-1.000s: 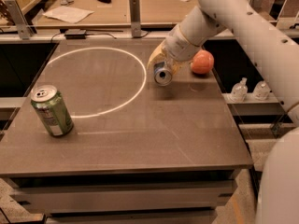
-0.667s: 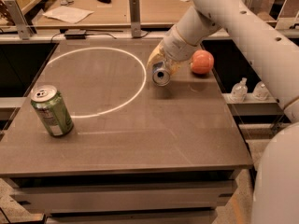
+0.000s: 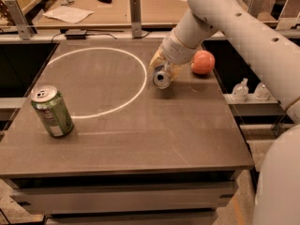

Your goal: Knock redbull can over

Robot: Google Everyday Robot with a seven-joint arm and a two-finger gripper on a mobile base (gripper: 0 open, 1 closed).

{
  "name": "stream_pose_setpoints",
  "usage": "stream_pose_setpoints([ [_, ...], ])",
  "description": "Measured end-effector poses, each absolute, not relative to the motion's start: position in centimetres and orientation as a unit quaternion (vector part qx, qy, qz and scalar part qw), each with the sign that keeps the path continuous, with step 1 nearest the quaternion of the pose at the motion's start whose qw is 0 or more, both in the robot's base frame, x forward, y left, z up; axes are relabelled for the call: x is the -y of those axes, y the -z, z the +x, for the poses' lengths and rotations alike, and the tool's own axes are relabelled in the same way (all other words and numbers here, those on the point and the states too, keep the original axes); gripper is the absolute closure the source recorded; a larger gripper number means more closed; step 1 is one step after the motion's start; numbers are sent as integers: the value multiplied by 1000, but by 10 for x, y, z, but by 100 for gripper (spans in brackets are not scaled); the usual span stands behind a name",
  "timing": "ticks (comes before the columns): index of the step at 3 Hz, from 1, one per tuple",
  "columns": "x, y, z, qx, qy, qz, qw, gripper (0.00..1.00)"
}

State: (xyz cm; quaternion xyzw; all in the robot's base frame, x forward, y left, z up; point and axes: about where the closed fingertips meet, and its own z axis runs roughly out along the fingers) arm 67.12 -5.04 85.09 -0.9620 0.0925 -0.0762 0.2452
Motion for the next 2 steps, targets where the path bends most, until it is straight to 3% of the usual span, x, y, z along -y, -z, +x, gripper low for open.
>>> stream_pose_setpoints([
  [1,52,-845,670,-102,72,-964,235,100],
  [2,52,-847,671,-111,76,-963,234,82],
])
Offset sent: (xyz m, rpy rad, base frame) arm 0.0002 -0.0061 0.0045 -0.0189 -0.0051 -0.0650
